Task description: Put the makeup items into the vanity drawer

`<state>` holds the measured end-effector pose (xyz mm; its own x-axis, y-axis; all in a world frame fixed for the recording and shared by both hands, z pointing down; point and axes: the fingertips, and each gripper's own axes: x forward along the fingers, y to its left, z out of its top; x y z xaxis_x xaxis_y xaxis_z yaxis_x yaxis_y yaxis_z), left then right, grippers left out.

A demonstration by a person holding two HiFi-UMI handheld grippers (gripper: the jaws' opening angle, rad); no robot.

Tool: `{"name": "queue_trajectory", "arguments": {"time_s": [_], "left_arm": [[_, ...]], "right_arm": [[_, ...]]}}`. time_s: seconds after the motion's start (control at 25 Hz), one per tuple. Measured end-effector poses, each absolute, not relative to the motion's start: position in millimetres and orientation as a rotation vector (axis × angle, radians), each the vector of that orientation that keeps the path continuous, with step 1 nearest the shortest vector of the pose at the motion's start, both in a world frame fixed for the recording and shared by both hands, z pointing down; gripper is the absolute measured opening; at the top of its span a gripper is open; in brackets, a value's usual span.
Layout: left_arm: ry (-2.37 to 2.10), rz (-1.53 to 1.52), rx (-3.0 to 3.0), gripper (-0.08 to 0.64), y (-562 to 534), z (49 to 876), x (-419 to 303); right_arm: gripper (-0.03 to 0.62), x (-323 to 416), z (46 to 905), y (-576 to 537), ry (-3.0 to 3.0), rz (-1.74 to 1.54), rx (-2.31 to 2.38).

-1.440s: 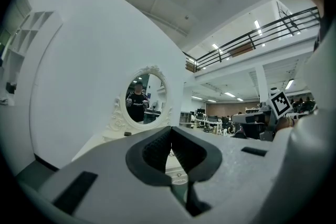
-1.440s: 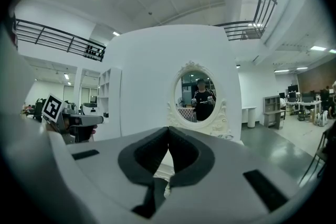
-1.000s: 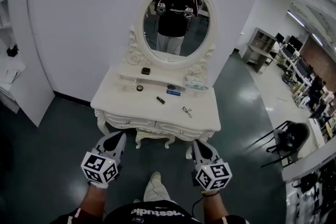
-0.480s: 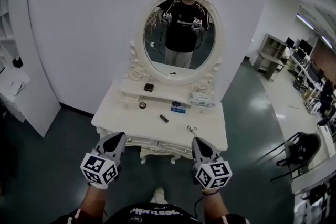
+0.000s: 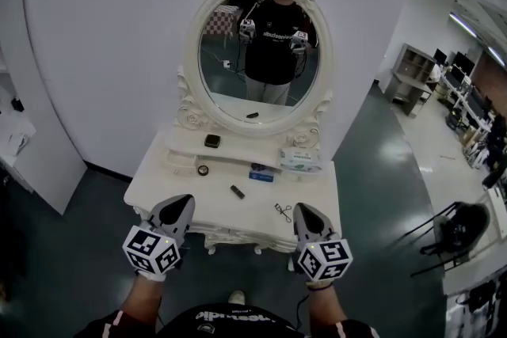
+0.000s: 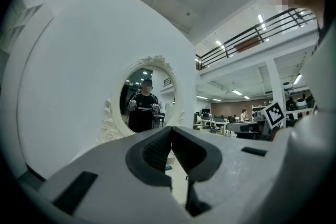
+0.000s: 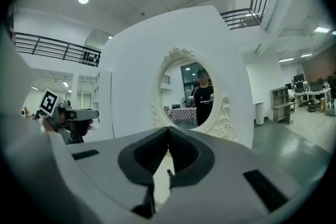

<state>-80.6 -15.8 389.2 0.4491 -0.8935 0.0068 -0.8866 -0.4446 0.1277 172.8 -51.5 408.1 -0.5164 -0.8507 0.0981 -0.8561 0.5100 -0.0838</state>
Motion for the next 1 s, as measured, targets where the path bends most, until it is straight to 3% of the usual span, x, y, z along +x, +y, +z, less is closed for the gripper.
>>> {"name": "queue_trajectory", "arguments": {"time_s": [0.44, 0.88, 1.0], "left_arm": [[-1.563, -0.029, 2.589, 0.006, -74, 394, -57], [-1.5, 0.012, 2.672, 0.005, -131, 387, -82], [-1.479, -0.013, 2.673, 0.006, -139, 388, -86]], "right_arm": [[-0.006, 186, 414, -109, -2.701, 0.217, 1.545], [-0.006, 157, 394, -146, -2.64, 0.111, 1.657], [0.019, 148, 396, -151, -2.631, 0.105, 1.643]]}}
